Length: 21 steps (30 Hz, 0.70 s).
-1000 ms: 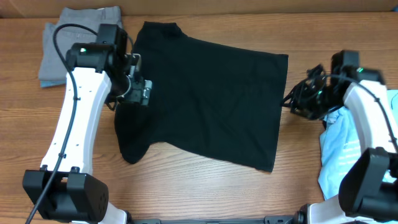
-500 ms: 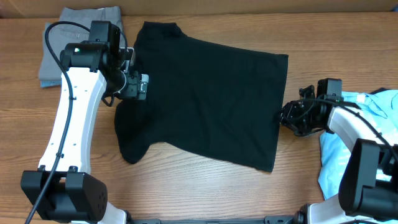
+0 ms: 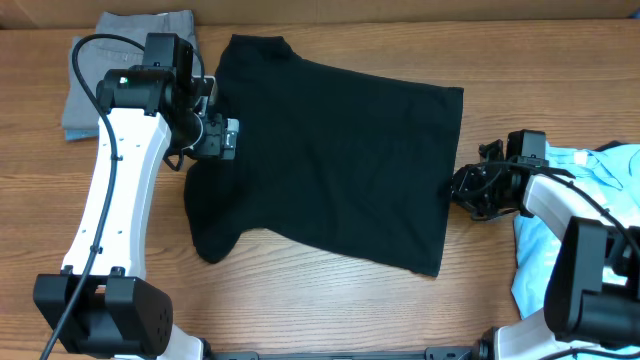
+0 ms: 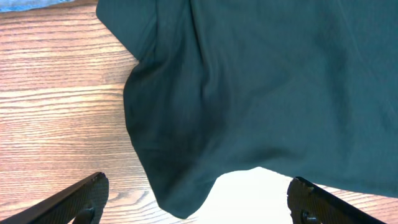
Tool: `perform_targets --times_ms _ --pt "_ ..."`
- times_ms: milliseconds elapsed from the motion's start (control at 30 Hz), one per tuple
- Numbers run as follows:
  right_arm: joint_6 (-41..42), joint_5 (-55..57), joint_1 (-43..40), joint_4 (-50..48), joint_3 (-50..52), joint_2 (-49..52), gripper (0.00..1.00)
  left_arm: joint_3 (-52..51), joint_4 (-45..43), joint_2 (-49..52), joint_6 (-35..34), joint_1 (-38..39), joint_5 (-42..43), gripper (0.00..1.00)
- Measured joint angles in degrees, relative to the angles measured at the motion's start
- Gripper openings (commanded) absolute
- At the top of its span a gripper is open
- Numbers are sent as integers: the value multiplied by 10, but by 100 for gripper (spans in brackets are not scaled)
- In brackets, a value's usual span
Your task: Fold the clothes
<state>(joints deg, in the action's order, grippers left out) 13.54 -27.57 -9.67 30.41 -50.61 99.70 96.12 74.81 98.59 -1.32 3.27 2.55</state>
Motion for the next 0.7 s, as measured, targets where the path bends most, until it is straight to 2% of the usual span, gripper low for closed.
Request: perform_targets --times_ms 267,467,700 --pt "1 -10 15 -14 0 14 20 0 -3 0 0 0 0 95" --pt "2 -16 15 -12 0 18 19 0 -5 0 0 0 0 95" --pt "2 -11 -1 11 0 18 12 0 -5 0 0 0 0 95"
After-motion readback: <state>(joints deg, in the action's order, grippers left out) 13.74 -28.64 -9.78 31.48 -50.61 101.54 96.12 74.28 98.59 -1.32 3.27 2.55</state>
